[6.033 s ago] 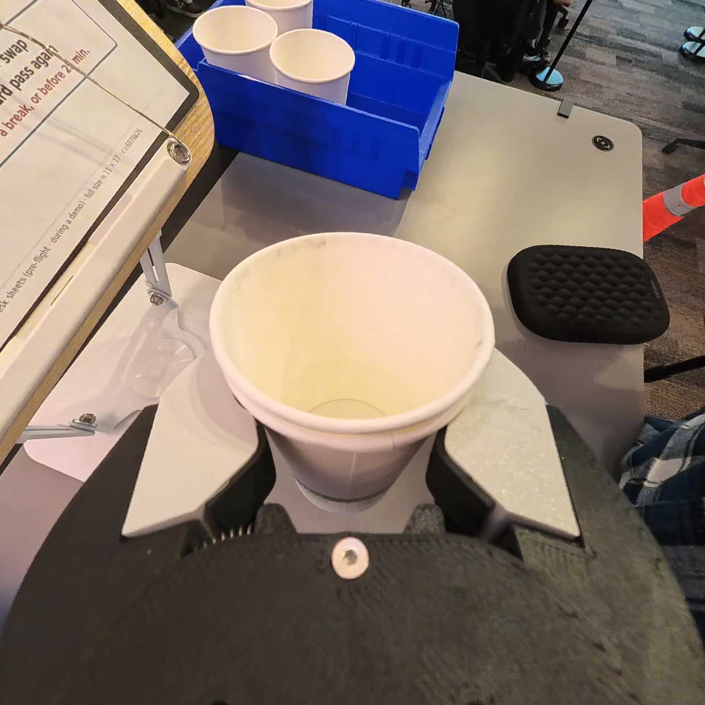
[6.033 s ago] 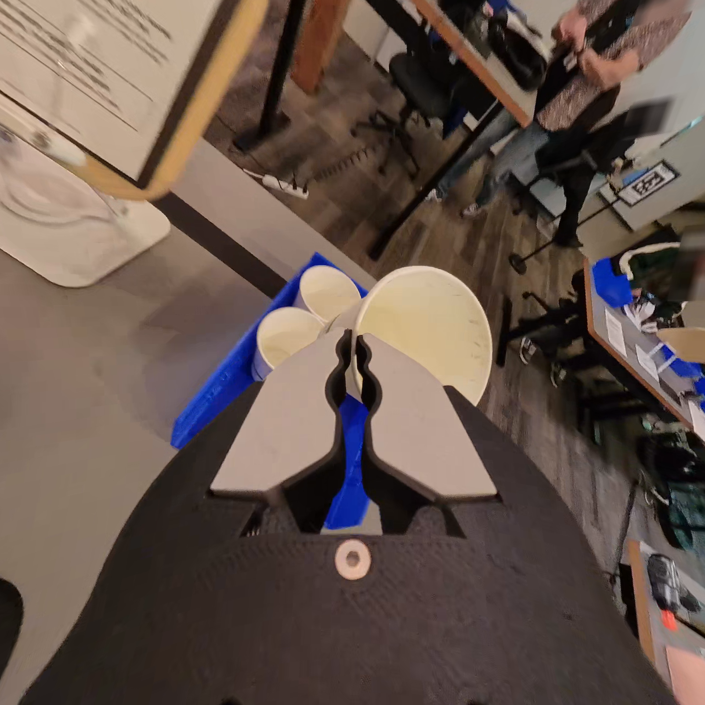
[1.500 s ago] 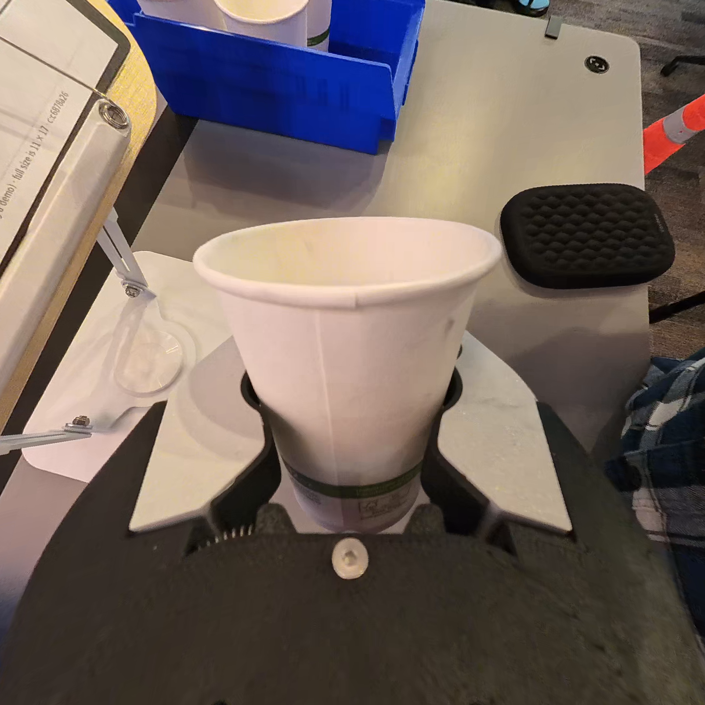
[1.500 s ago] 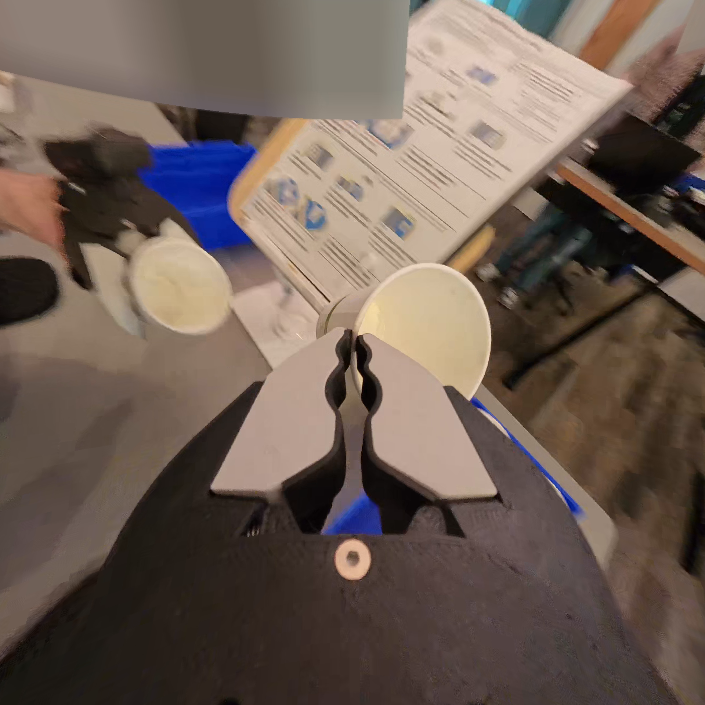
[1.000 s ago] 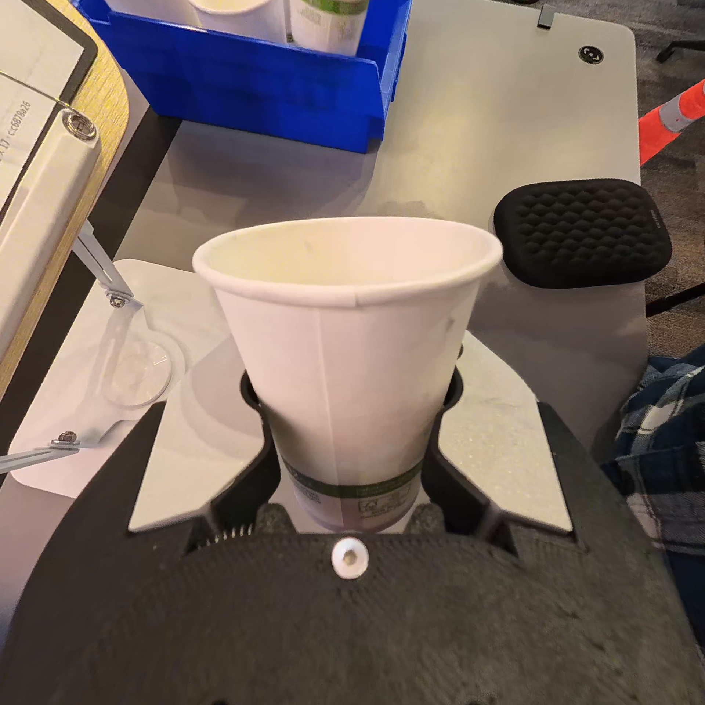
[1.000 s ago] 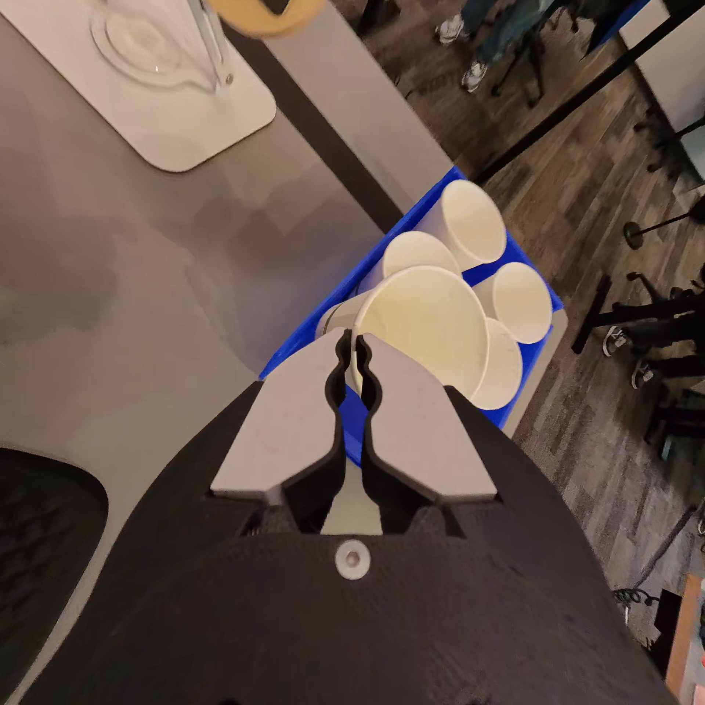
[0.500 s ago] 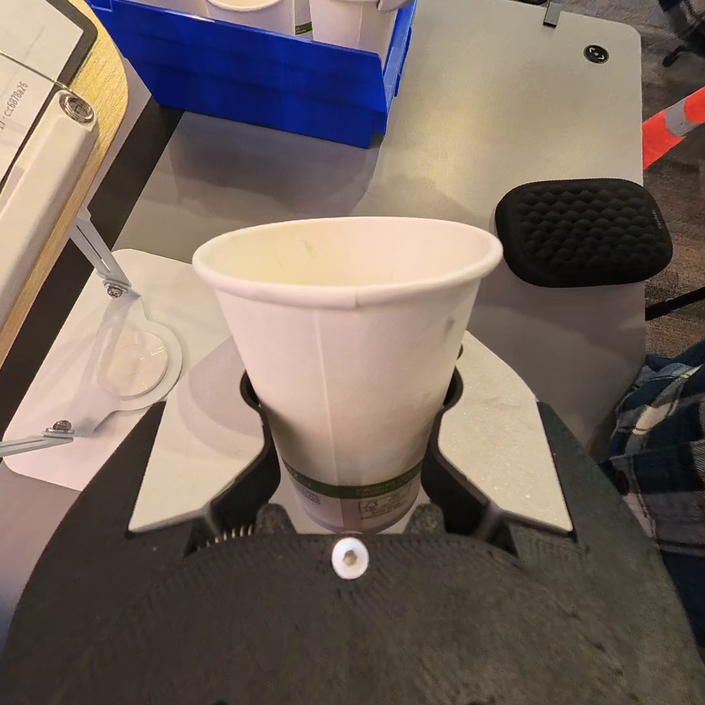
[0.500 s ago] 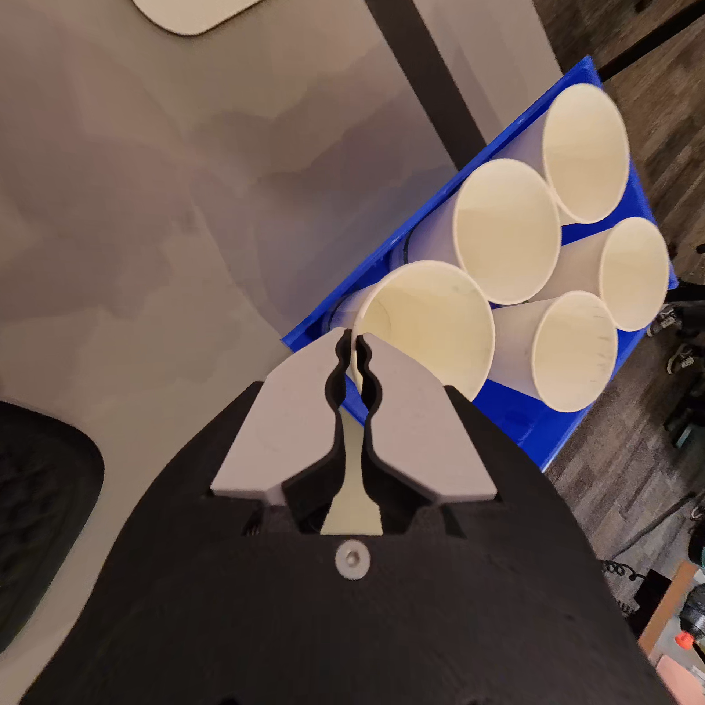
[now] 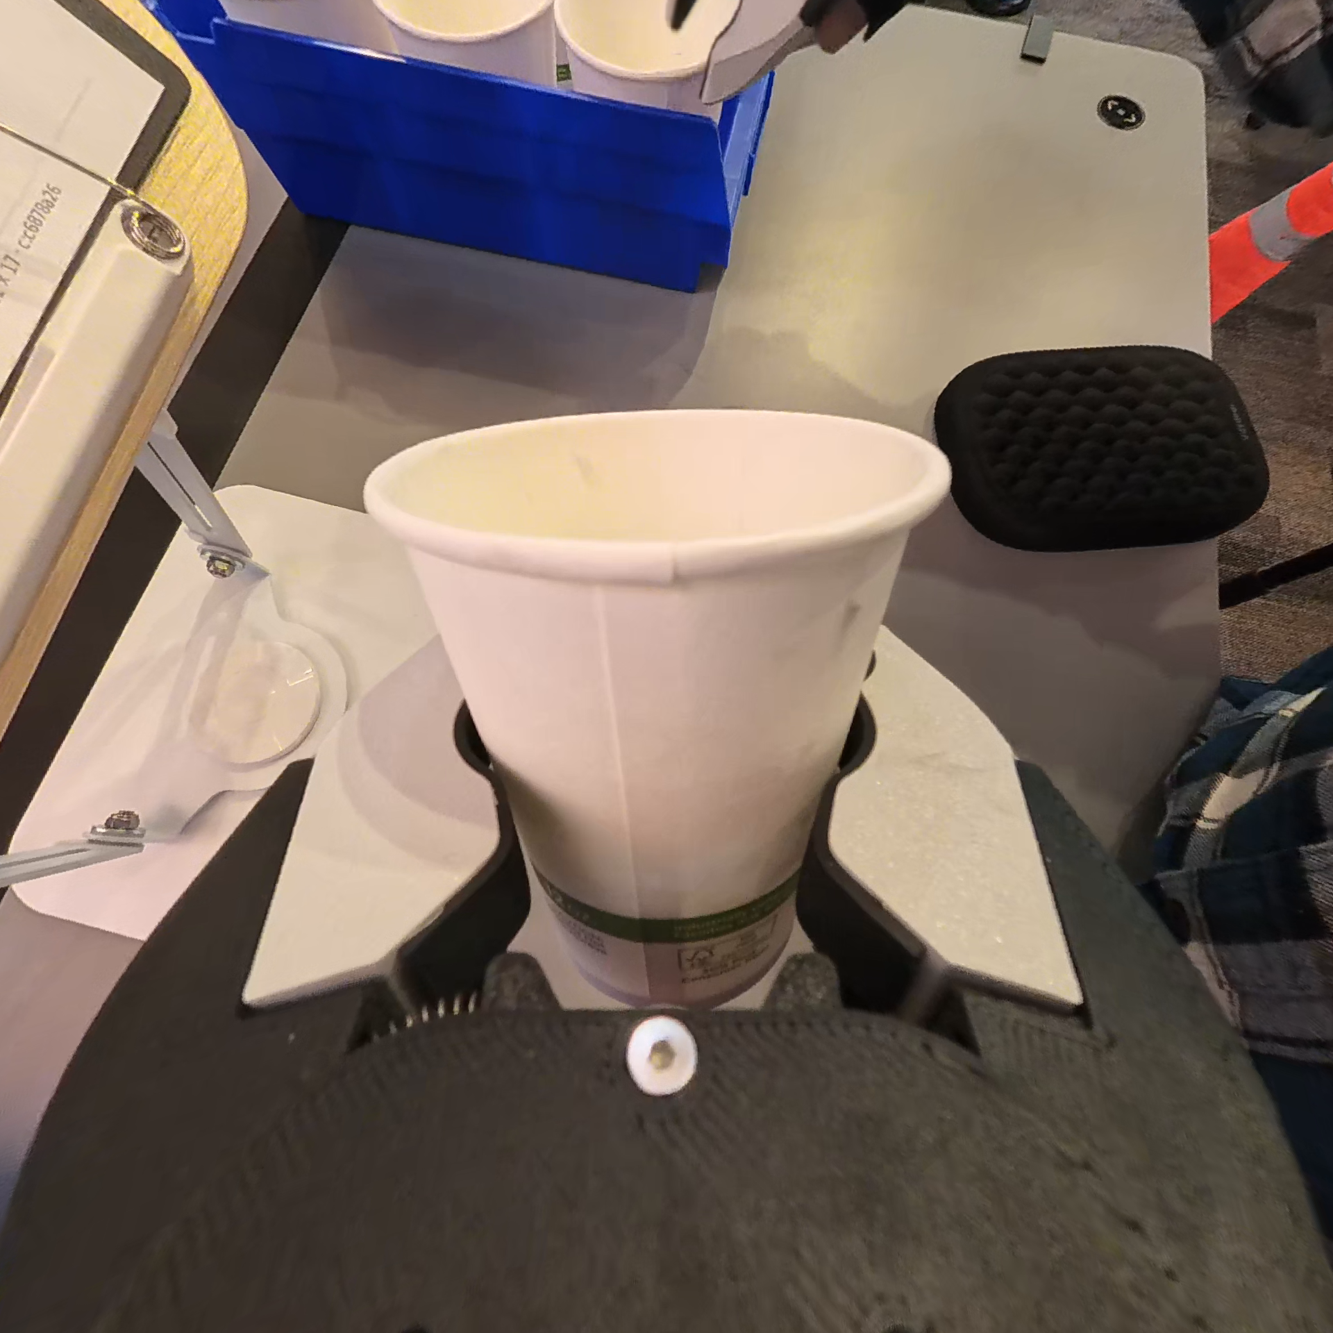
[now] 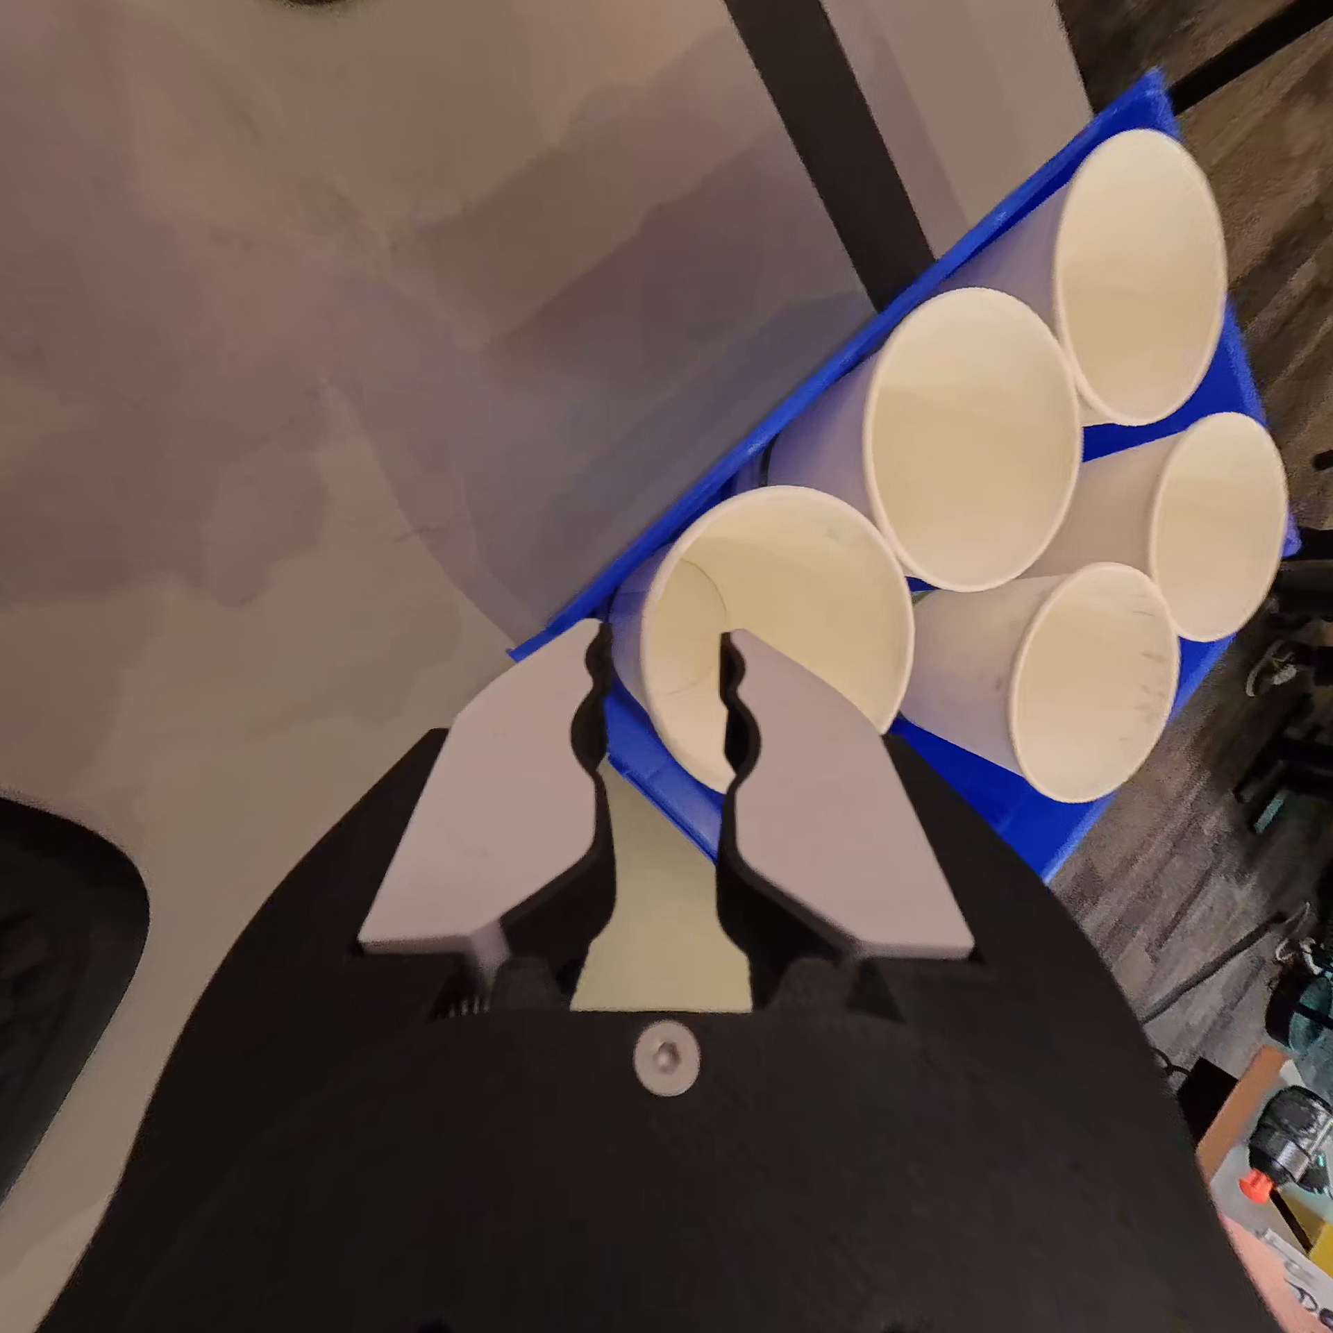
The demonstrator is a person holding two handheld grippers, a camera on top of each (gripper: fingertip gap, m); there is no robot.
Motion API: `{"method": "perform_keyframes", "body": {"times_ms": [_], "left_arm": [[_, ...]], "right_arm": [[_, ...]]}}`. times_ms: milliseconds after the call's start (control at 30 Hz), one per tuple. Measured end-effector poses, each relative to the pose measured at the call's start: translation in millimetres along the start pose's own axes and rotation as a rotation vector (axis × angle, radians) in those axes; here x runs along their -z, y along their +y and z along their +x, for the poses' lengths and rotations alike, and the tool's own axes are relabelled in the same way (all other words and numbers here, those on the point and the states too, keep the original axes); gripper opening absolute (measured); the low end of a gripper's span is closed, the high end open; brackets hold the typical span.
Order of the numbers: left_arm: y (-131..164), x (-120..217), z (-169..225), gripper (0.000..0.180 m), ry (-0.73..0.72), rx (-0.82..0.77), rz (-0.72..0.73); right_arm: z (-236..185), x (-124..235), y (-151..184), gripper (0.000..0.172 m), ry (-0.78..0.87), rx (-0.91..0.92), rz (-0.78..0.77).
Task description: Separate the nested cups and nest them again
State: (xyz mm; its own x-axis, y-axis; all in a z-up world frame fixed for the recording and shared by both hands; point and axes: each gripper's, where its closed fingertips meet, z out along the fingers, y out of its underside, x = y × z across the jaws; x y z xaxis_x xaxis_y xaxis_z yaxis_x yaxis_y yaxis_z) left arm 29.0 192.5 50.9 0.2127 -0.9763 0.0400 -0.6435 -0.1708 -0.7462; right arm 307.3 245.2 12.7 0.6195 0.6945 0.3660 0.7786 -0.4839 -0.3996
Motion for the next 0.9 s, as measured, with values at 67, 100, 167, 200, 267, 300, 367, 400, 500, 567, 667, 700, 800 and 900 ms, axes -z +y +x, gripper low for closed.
{"method": "perform_keyframes", "body": {"times_ms": [67, 100, 167, 200, 267, 300, 367, 400, 500, 567, 667, 700, 800, 900], "left_arm": [[-1.6, 0.0, 0.8, 0.094, 0.007, 0.010, 0.011], [-2.4, -0.1, 1.3, 0.094, 0.011, 0.016, 0.016], [-4.2, -0.9, 4.1, 0.095, 0.033, 0.028, 0.026], [-6.1, -1.6, 5.4, 0.095, 0.045, 0.036, 0.035], [-11.6, -2.7, 9.7, 0.095, 0.088, 0.062, 0.065], [-14.8, -3.3, 12.1, 0.095, 0.114, 0.075, 0.080], [-19.4, -4.4, 14.4, 0.095, 0.137, 0.083, 0.094], [-20.4, -5.1, 16.8, 0.095, 0.151, 0.078, 0.091], [-22.2, -5.6, 25.0, 0.095, 0.182, 0.061, 0.083], [-22.5, -4.0, 29.9, 0.095, 0.198, 0.058, 0.087], [-23.7, 0.8, 37.1, 0.095, 0.232, 0.063, 0.112], [-23.6, 1.8, 38.9, 0.095, 0.238, 0.057, 0.116], [-21.5, 2.0, 44.2, 0.095, 0.253, 0.032, 0.112], [-22.6, 1.3, 46.5, 0.098, 0.263, 0.021, 0.118]], "right_arm": [[6.7, 13.1, -5.9, 0.042, 0.046, 0.001, 0.032], [7.9, 23.4, -13.2, 0.046, 0.062, 0.006, 0.061], [-4.8, 51.6, -45.9, 0.041, 0.031, 0.043, 0.206], [-19.2, 68.2, -69.1, 0.039, -0.017, 0.067, 0.310], [-61.1, 101.3, -116.1, 0.038, -0.165, 0.131, 0.509], [-84.7, 115.6, -135.7, 0.038, -0.240, 0.176, 0.587], [-126.5, 133.6, -162.8, 0.038, -0.356, 0.268, 0.664], [-143.3, 137.4, -171.8, 0.037, -0.390, 0.315, 0.681], [-178.6, 135.8, -186.8, 0.035, -0.462, 0.413, 0.691], [-190.5, 128.7, -190.0, 0.031, -0.480, 0.448, 0.673], [-202.5, 121.1, -193.2, 0.025, -0.504, 0.472, 0.659], [-204.5, 119.1, -193.7, 0.022, -0.506, 0.478, 0.656], [-207.0, 118.7, -194.8, 0.009, -0.521, 0.485, 0.663], [-206.6, 120.0, -193.3, 0.007, -0.532, 0.487, 0.662]]}}
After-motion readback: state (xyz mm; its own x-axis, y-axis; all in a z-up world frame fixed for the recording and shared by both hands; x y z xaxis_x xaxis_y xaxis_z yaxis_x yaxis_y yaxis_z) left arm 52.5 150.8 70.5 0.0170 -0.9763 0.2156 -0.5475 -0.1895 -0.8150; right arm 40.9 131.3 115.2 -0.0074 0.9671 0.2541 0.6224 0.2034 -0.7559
